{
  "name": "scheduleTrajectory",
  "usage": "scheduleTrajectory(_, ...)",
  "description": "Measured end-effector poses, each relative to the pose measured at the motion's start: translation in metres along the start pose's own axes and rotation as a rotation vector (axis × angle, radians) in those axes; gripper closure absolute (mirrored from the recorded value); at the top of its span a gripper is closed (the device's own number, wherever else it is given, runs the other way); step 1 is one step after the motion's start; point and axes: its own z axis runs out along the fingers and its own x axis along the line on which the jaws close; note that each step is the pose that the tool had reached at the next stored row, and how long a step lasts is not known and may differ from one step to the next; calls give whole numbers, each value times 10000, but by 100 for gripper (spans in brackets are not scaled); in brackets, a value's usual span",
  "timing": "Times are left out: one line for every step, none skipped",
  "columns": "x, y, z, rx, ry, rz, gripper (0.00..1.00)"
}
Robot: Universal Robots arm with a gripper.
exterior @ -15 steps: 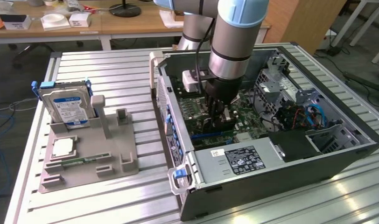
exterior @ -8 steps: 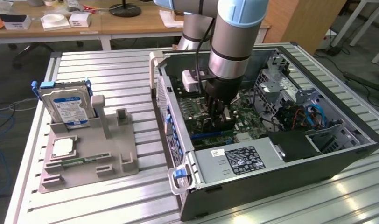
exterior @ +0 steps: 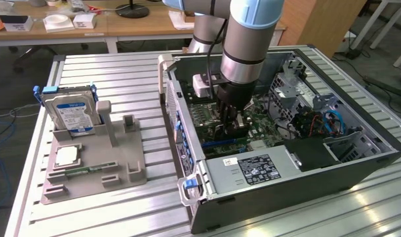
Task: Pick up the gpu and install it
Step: 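Insert the gpu into the slot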
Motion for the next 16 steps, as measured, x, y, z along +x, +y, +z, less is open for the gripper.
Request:
scheduleTrajectory(0,0,0,0,0,0,73)
scheduleTrajectory(-1,0,1,-1,1,-1,73)
scheduleTrajectory(-3,0,5,0,-1,-5,73)
scheduleTrajectory(-4,0,5,0,-2,-12,73)
scheduleTrajectory(-4,0,6,0,-2,-19,73)
scheduleTrajectory(-4,0,6,0,-2,-24,73)
scheduleTrajectory(-4,0,7,0,-4,-28,73)
scheduleTrajectory(-5,0,9,0,-6,-32,73)
scheduleTrajectory(-8,0,13,2,-11,-37,73)
scheduleTrajectory(-13,1,15,2,-11,-47,73)
scheduleTrajectory(-15,1,17,2,-13,-63,73)
scheduleTrajectory(-15,1,17,1,-13,-68,73)
scheduleTrajectory(-15,1,17,1,-12,-69,73)
scheduleTrajectory(-15,1,17,1,-12,-69,73)
scheduleTrajectory(-15,1,17,1,-12,-69,73)
scheduleTrajectory(-15,1,17,1,-12,-69,73)
